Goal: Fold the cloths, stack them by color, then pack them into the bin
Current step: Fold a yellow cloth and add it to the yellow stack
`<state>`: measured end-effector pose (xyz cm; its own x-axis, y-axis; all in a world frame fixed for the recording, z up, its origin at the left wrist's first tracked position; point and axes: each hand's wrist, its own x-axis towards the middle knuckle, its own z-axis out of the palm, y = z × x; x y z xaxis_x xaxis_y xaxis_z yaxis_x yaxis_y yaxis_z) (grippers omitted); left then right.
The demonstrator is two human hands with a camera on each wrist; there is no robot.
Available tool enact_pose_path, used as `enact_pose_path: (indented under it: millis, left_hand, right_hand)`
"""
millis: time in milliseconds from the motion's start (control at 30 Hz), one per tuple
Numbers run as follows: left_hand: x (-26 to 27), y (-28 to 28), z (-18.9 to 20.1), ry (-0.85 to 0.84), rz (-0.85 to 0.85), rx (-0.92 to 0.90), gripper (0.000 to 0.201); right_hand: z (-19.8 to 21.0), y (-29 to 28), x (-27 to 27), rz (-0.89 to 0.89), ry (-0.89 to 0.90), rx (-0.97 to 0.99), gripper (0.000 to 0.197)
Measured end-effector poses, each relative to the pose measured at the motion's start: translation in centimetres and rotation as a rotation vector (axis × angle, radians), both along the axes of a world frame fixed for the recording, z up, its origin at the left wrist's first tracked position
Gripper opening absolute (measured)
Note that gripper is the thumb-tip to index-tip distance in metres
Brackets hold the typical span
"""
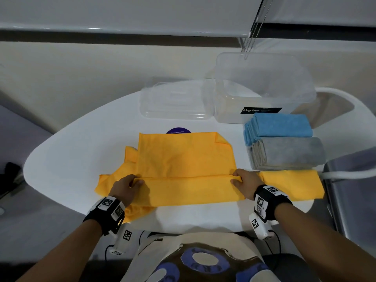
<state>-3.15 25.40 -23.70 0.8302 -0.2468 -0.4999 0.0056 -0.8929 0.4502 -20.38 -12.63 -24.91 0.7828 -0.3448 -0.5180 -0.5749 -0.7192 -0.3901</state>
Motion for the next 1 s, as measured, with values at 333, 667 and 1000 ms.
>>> enact_pose_path:
  millis: [333, 667, 1000]
  left_hand:
    - [0.8, 0.0, -0.5, -0.019, 0.047, 0.030, 0.025]
    - [2.4, -0.5, -0.3, -0.074, 0.080, -0.009, 0.020]
    - [7.7, -4.3, -0.1, -0.208, -0.016, -0.043, 0.018]
  right_hand:
    - [-0.4, -0.3, 1.4, -0.004, 0.046, -0.056, 0.025]
    - [0.6, 0.0, 3.0, 0.145, 0.169, -0.120, 0.043]
    - [1.2, -1.6, 9.0, 0.124, -0.007, -0.245, 0.042]
